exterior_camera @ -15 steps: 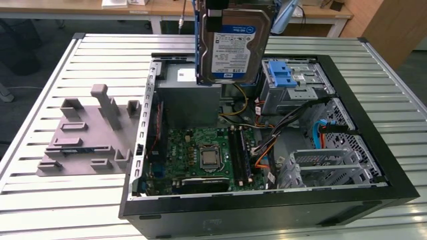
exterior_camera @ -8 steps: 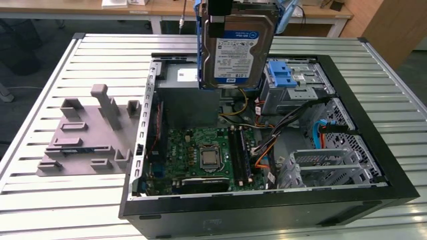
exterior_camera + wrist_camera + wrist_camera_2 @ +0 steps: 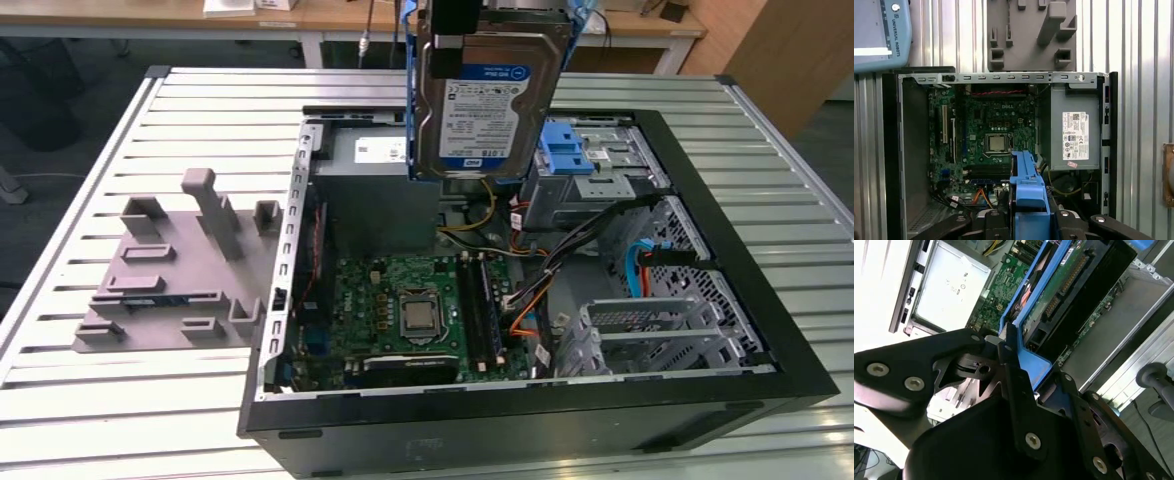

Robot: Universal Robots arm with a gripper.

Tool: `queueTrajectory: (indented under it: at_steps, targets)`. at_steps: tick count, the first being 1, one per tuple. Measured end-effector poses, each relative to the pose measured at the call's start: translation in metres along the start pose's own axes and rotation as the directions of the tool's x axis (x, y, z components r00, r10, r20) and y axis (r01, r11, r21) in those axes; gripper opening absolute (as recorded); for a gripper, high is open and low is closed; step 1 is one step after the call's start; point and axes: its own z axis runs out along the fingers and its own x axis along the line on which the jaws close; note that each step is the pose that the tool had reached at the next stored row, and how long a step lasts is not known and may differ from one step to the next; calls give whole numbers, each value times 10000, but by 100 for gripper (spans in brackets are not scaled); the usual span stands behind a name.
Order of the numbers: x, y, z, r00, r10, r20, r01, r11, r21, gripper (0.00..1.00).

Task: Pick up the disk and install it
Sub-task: 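Pick up the disk, then insert the disk into the insertion slot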

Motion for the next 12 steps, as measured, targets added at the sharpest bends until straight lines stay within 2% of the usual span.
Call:
queueTrajectory:
  at_steps: [5,12]
  targets:
    - [-1,-30,11,9998,174,-4,-174,9998,4,36]
    - [-1,-30,11,9998,201,-6,-201,9998,5,36]
